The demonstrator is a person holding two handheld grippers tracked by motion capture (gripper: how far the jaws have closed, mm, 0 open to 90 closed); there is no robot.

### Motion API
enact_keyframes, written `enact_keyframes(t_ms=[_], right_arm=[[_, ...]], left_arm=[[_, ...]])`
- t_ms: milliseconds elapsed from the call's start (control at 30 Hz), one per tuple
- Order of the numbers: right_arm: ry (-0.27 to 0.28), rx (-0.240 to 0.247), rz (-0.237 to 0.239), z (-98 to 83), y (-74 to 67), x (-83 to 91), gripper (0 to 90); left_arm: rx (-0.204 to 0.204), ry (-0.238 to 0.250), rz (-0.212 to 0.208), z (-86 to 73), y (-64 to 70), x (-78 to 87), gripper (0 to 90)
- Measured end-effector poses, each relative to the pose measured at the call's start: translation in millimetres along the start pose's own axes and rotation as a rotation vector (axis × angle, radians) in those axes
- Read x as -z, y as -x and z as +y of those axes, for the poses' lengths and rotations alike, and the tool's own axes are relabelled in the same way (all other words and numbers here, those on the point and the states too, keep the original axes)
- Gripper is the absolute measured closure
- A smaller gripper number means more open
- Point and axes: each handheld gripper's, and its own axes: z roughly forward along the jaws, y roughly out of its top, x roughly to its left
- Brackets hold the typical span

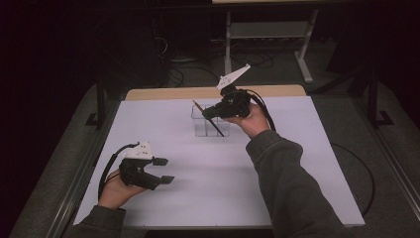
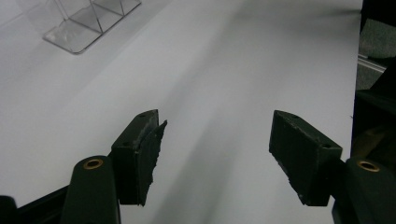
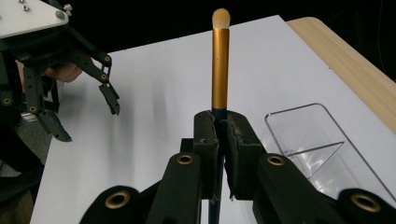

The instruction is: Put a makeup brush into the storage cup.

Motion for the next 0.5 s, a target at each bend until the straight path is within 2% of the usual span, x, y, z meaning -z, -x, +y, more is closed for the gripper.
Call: enact_keyframes(t_ms=[67, 200, 267, 300, 500], right_arm=[[0.006, -0.005, -0.002, 1.9, 0.6, -0.3, 82.8], [0.013, -0.008, -0.008, 4.8, 2.4, -1.4, 82.8], [0.006, 0.01, -0.015, 6.7, 6.7, -2.4, 82.9], [0.009, -0.003, -0.014, 7.7, 6.6, -2.4, 82.9], [0.013, -0.004, -0.022, 14.8, 11.5, -2.4, 82.9]], left_arm=[[0.013, 0.003, 0.0, -1.2, -0.4, 0.7, 33.0], [0.003, 0.003, 0.003, -1.1, -0.9, 1.5, 32.7], [0.004, 0.004, 0.002, -0.8, -0.8, 1.9, 32.7], [0.005, 0.006, 0.002, -0.9, -0.8, 1.9, 32.7], [0.001, 0.01, 0.004, -0.8, -1.5, 3.3, 32.5]])
